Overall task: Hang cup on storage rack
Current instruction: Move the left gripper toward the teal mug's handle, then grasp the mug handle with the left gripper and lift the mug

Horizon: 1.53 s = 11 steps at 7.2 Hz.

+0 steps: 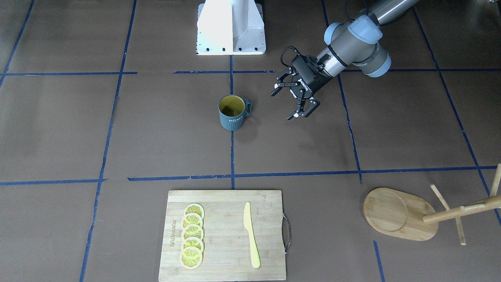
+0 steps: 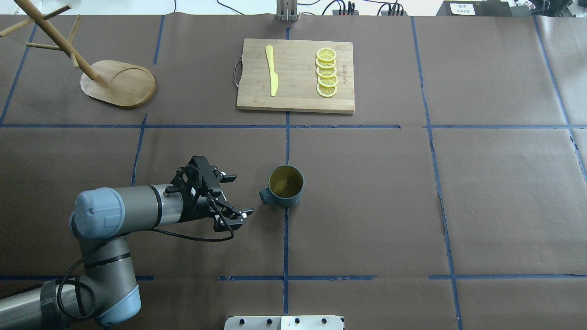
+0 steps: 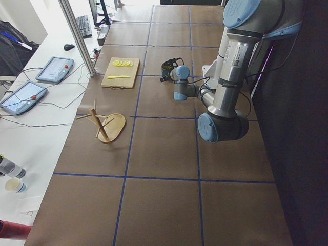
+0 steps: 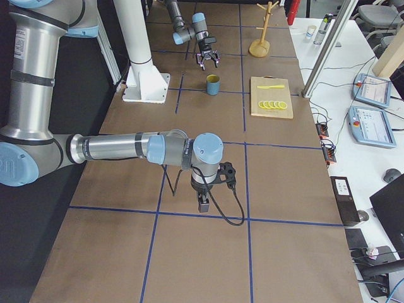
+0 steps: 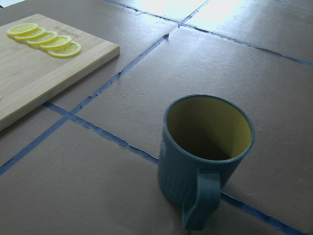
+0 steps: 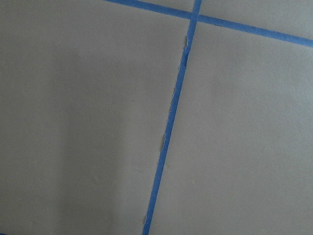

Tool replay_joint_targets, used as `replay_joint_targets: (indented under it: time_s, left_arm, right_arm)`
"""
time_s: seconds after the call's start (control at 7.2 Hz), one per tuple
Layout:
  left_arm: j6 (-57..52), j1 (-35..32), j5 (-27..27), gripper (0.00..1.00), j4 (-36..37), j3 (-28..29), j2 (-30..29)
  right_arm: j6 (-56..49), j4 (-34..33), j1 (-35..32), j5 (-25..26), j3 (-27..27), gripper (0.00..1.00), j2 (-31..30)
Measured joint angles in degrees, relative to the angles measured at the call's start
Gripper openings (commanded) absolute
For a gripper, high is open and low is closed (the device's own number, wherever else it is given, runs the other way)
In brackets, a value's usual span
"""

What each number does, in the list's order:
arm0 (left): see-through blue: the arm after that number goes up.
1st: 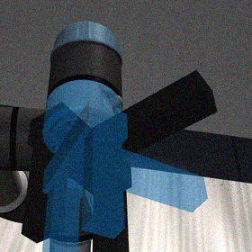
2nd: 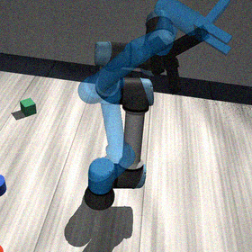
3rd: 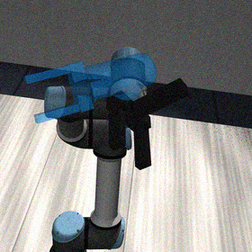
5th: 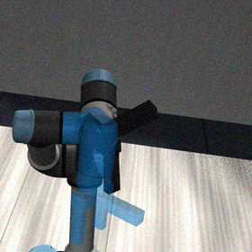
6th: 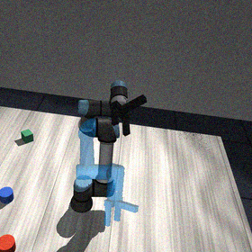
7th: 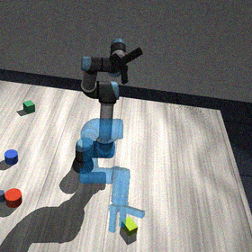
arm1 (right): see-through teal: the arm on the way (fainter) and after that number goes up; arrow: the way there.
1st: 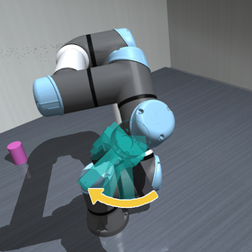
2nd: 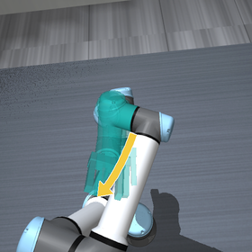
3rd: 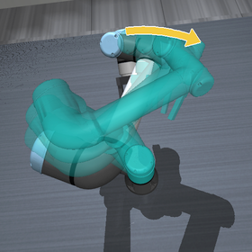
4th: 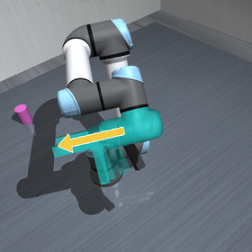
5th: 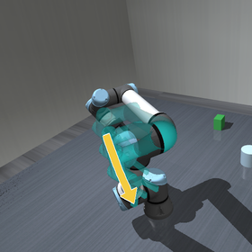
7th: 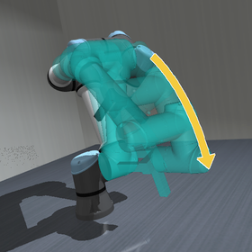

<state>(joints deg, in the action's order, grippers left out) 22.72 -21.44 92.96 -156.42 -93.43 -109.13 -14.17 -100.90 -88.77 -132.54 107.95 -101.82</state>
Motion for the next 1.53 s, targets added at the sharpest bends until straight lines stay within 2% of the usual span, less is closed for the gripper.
replay_joint_targets:
  time_s: [0.42, 1.25, 1.39, 1.53]
  left_arm:
    - [-0.03, 3.88, -5.05, 0.99, -0.08, 4.46, -3.63]
    - [-0.43, 4.3, -5.93, 0.98, 0.0, 6.86, -6.65]
    - [-0.49, 4.34, -7.18, 0.93, 0.06, 7.23, -6.84]
    - [-0.56, 4.36, -8.57, 0.82, 0.11, 7.67, -7.02]
  right_arm:
    - [-0.06, 0.04, 0.0, 0.0, 0.09, 1.0, -0.05]
    - [-0.15, 0.0, 0.0, 0.06, 0.16, 1.0, -0.07]
    - [-0.2, 0.0, 0.0, 0.08, 0.16, 1.0, -0.11]
    - [-0.21, 0.02, -0.03, 0.08, 0.16, 1.0, -0.12]
